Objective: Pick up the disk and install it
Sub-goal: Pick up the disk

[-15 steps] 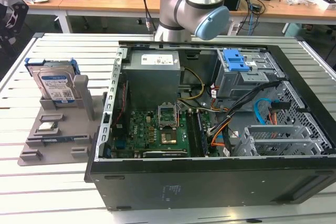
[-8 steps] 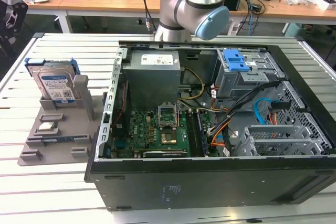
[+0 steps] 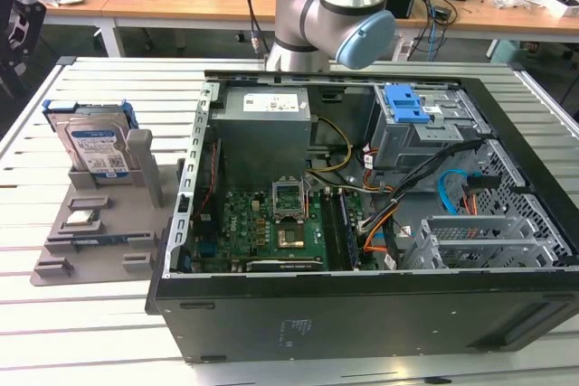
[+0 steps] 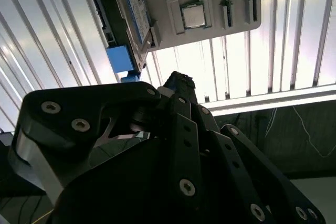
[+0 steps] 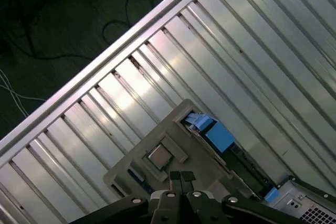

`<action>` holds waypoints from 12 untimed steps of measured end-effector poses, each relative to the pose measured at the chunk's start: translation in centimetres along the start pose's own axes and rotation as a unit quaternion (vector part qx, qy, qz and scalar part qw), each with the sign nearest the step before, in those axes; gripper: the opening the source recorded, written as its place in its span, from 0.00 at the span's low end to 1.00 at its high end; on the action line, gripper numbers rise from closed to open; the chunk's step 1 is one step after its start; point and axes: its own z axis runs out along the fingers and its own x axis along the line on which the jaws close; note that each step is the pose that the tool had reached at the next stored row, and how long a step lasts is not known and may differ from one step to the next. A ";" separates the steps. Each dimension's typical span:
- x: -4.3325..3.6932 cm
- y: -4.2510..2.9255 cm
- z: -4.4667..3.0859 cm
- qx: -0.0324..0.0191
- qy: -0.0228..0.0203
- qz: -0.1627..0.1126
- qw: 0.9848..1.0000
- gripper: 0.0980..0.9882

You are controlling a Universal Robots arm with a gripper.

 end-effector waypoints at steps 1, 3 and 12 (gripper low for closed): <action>0.00 0.00 0.00 0.000 0.000 -0.004 1.000 0.01; 0.00 0.00 0.00 0.000 0.001 -0.012 1.000 0.01; 0.00 0.00 0.00 -0.002 0.003 -0.067 0.998 0.01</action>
